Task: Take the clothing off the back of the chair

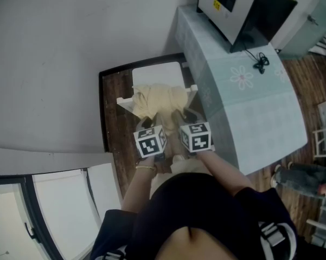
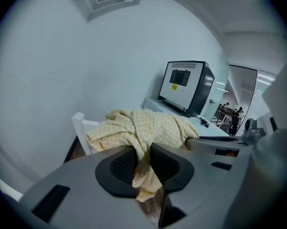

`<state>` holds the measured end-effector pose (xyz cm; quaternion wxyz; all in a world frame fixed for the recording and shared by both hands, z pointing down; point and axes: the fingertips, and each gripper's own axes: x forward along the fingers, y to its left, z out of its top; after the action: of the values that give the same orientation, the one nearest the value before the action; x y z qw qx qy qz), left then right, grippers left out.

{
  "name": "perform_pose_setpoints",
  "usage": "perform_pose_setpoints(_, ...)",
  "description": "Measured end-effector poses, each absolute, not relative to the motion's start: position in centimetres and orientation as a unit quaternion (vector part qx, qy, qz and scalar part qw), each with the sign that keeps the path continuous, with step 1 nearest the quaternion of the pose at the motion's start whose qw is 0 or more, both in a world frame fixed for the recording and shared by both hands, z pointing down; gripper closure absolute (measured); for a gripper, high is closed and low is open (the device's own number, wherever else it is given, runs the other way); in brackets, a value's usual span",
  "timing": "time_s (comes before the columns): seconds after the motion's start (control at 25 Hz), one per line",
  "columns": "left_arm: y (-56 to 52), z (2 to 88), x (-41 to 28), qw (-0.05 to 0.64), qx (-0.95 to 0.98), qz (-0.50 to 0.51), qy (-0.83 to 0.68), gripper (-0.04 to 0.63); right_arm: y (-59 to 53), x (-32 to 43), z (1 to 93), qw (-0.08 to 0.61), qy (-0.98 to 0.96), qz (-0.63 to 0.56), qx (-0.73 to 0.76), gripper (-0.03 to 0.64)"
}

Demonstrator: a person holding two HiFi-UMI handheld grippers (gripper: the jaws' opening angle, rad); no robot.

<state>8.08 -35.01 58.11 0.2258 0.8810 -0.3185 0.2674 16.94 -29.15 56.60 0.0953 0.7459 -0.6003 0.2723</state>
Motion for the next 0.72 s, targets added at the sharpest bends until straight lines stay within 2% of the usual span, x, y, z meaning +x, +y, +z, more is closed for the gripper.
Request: perform_pose_setpoints(0.72, -30.5, 55.6, 2.8, 0.201, 0.902, 0.263, -0.276, 0.517, -24.2, 11.3, 54.0, 0.071, -0.57, 0.259, 0.776, 0.531)
